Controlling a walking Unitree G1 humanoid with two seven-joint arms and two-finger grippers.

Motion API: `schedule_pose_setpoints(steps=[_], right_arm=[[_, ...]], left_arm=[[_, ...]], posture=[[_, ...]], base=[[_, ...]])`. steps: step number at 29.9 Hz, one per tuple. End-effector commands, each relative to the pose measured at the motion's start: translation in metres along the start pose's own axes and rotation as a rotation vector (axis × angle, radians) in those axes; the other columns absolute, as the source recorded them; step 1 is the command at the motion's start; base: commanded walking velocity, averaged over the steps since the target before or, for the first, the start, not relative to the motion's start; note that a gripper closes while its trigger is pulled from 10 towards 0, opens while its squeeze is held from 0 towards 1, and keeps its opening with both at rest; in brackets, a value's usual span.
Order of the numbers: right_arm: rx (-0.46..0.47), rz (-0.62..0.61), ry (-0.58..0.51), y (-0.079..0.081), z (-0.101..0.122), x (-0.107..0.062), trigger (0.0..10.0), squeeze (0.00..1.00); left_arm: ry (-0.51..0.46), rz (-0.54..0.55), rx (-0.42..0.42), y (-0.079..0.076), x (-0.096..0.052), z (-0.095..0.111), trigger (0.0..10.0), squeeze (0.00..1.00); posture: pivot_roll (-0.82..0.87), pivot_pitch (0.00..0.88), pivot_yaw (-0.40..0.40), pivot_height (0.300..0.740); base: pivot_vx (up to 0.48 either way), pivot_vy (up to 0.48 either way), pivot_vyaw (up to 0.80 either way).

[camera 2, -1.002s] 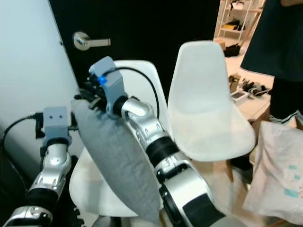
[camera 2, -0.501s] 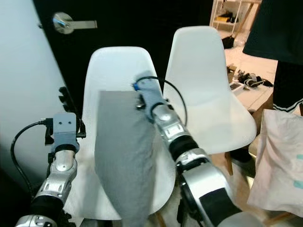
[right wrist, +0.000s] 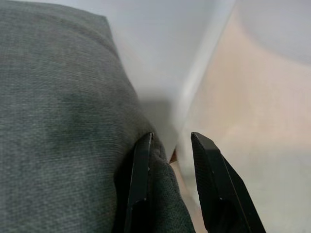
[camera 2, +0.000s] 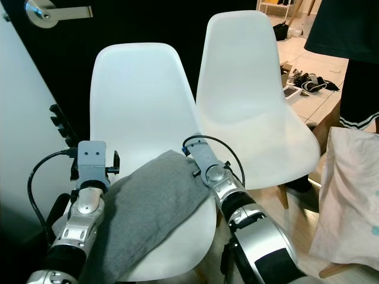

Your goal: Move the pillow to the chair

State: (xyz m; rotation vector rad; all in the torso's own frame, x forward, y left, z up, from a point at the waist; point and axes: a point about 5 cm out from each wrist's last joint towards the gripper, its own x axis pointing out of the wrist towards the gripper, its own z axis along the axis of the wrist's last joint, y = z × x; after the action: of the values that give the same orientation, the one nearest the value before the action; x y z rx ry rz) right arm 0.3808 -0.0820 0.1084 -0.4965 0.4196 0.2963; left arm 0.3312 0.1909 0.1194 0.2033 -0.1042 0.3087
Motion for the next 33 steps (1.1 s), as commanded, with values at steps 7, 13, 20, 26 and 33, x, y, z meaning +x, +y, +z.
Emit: schedule_pose_setpoints(steps=[7,13,20,26,33], right_arm=[[0.282,0.151,-0.083,0.041,0.015,-0.001,10.0,0.33],[0.346,0.169,-0.157,0.049,0.027,-0.003,10.0,1.0],[0.335,0.096,-0.197,0.037,0.03,-0.003,10.0,1.0],[0.394,0.133,-0.288,0.001,0.019,-0.005,10.0,0.96],[0.561,0.057,-0.251,-0.025,-0.01,-0.007,10.0,0.0]], left_arm=[[0.067,-0.093,-0.114,-0.013,-0.006,-0.007,10.0,0.0],[0.145,-0.228,-0.231,-0.036,-0.014,-0.014,10.0,0.0],[0.176,-0.291,-0.247,-0.046,-0.021,-0.018,10.0,0.0],[0.194,-0.279,-0.242,-0.041,-0.021,-0.023,10.0,0.0],[0.197,-0.196,-0.16,-0.021,-0.011,-0.025,10.0,0.0]], posture=[[-0.02,0.065,0.002,0.49],[-0.02,0.062,0.001,0.49],[-0.03,0.062,-0.001,0.49],[-0.03,0.06,-0.001,0.49],[-0.05,0.05,0.005,0.515]], base=[[0.0,0.0,0.0],[0.0,0.0,0.0],[0.0,0.0,0.0],[0.0,0.0,0.0],[0.0,0.0,0.0]])
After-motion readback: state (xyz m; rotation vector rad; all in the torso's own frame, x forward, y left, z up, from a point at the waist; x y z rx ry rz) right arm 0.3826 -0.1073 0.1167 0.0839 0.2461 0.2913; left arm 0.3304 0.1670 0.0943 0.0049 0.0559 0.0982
